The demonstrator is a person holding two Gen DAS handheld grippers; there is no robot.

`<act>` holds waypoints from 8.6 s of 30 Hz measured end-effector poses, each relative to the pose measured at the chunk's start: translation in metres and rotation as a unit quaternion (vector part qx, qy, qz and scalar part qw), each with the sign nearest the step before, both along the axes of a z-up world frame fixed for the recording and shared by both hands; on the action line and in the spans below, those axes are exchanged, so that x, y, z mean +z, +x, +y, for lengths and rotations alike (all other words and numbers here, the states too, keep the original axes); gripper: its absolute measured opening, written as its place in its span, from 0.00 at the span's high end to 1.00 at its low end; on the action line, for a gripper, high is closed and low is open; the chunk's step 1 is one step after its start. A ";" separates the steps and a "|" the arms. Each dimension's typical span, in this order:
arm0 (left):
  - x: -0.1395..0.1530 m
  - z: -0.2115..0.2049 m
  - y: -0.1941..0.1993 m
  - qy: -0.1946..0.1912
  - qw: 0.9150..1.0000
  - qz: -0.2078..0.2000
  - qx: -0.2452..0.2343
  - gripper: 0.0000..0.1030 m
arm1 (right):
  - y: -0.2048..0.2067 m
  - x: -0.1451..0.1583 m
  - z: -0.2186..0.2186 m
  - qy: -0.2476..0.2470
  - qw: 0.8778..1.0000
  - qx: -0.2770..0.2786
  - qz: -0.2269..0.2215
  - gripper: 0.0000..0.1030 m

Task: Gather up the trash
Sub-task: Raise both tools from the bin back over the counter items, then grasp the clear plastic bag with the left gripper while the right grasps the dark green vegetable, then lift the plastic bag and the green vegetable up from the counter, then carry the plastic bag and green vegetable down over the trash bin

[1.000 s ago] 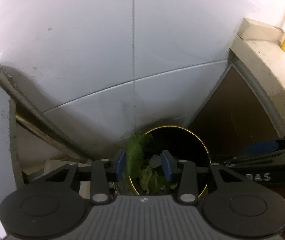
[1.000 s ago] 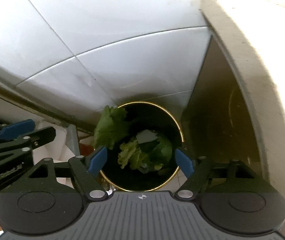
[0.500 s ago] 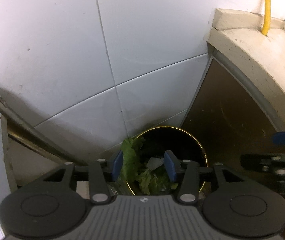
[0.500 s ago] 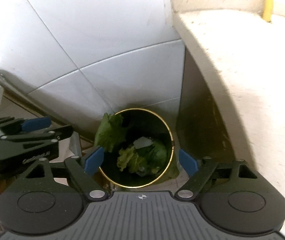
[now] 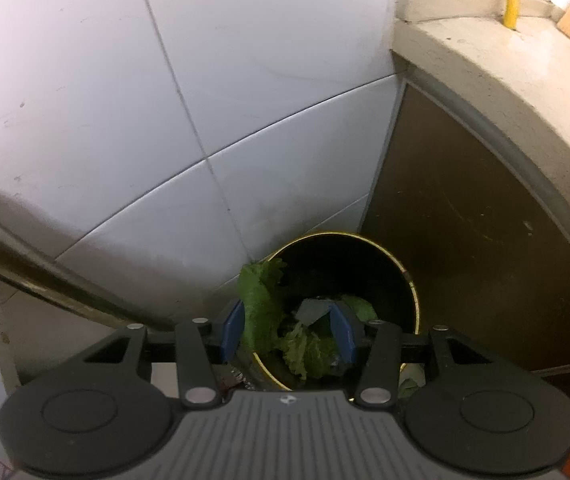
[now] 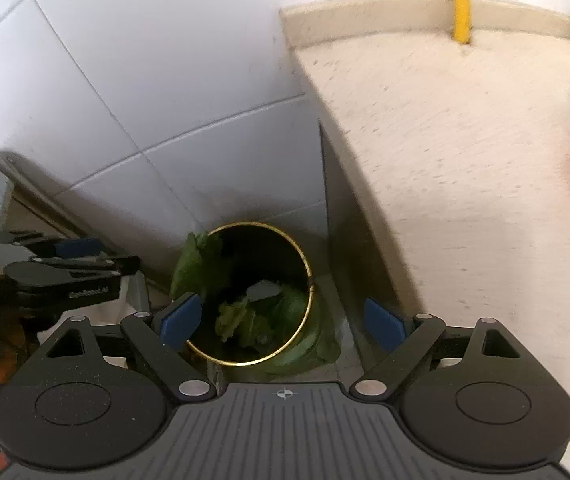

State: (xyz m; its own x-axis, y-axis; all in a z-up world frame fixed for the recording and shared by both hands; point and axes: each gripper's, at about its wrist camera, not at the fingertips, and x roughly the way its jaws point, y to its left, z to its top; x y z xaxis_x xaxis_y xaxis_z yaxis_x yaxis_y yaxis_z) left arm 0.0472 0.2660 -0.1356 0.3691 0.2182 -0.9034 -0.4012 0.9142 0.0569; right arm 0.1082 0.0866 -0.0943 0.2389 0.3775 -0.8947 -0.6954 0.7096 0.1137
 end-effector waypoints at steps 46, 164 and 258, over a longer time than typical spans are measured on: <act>0.113 -0.221 0.076 -0.094 0.920 -0.214 -0.316 0.42 | 0.021 0.072 -0.241 0.076 0.959 -0.196 -0.189 0.00; 0.069 -0.262 0.150 -0.123 0.931 -0.184 -0.291 0.77 | 0.125 0.037 -0.294 0.108 0.956 -0.226 -0.151 0.21; 0.090 -0.053 -0.032 -0.011 0.969 -0.242 -0.052 0.77 | 0.006 0.042 -0.008 0.135 0.983 0.054 -0.108 0.43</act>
